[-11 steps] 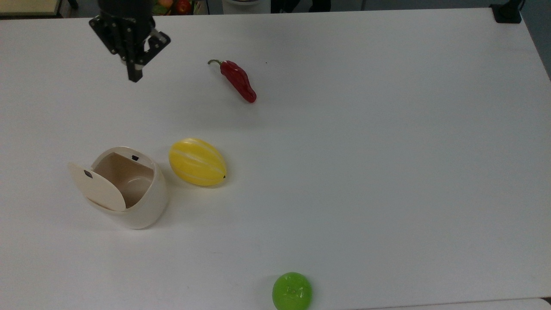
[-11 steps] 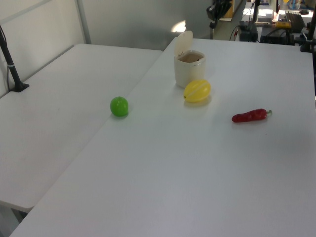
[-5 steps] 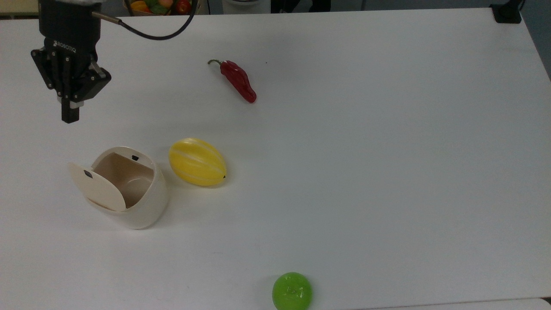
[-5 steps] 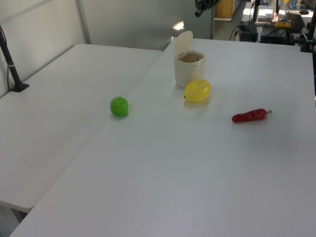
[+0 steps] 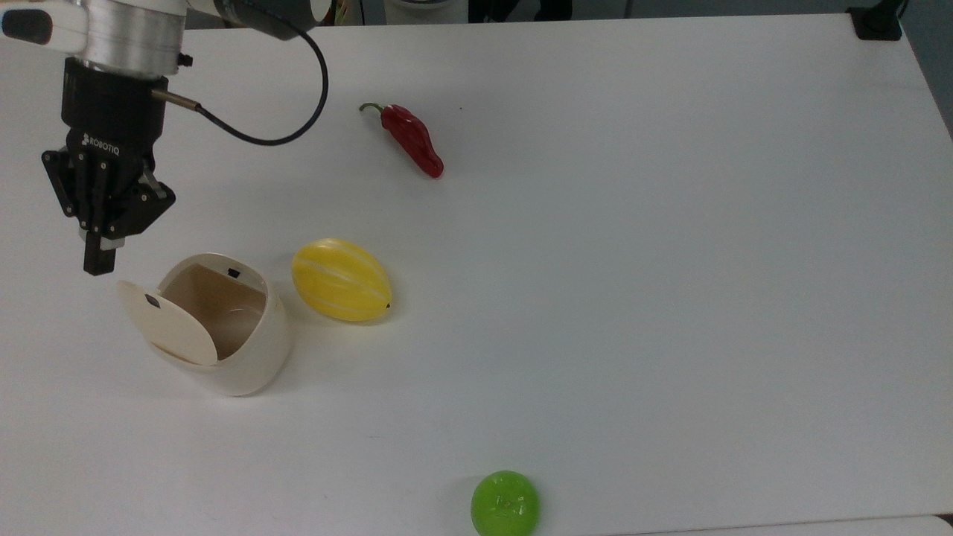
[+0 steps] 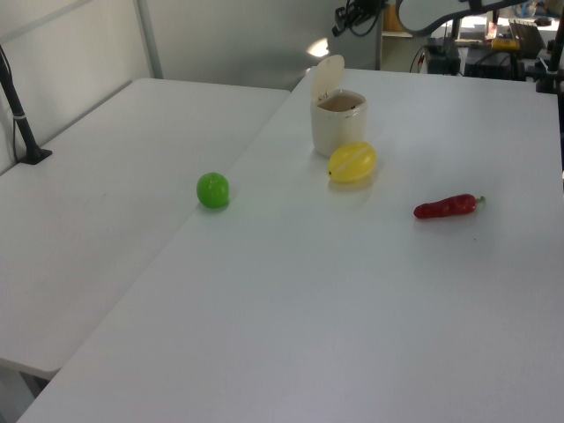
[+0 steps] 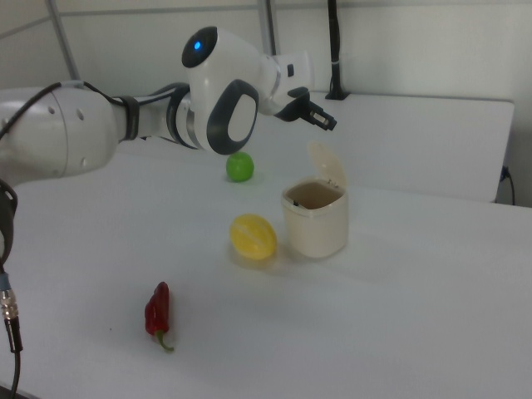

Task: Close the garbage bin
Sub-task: 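Lower the gripper against the raised lid and push it over the opening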

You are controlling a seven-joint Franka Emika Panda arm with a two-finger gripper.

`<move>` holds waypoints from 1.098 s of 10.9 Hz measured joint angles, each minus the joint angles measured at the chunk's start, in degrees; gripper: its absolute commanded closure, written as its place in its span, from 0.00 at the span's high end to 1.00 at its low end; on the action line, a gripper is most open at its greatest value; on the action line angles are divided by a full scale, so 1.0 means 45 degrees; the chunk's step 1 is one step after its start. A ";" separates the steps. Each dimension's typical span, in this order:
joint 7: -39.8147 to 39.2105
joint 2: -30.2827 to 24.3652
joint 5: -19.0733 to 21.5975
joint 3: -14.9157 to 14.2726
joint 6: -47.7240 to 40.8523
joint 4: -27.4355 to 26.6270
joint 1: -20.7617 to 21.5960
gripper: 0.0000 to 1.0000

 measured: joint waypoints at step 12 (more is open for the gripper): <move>-0.0004 0.0720 -0.0001 0.0256 -0.1589 0.0275 0.0209 0.00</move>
